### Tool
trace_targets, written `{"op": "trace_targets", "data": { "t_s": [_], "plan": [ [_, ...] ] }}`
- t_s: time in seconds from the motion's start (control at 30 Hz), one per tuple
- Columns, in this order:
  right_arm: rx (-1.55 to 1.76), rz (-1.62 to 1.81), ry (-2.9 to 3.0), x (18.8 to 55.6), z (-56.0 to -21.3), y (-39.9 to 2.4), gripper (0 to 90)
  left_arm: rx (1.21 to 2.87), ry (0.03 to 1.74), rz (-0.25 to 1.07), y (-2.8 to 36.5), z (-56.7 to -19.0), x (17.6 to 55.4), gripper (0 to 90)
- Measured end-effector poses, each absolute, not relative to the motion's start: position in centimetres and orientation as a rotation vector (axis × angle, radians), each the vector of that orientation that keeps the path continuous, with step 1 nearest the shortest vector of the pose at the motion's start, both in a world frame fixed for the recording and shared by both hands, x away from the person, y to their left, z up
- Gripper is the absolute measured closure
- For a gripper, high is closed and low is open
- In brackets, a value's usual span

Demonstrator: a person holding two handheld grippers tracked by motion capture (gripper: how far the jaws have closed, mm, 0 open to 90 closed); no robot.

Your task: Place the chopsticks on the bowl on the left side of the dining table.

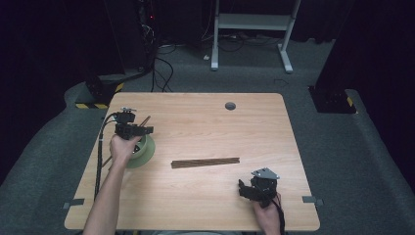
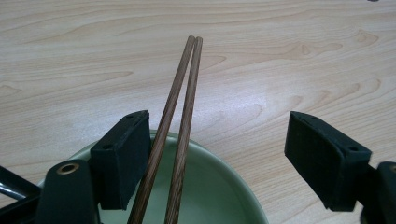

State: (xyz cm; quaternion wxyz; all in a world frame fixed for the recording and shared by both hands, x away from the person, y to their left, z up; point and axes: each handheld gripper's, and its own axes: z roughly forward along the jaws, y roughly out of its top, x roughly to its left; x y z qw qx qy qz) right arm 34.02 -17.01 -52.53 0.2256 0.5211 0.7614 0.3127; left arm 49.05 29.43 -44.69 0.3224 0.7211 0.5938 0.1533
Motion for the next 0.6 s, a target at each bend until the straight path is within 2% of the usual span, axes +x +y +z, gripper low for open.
{"op": "trace_targets", "data": {
  "t_s": [0.6],
  "plan": [
    [1.435, 0.863, 2.101, 34.01, -52.53, -17.00, 15.8, 1.937, 1.520, 0.367, 29.27, -44.72, 48.84, 23.9]
  ]
}}
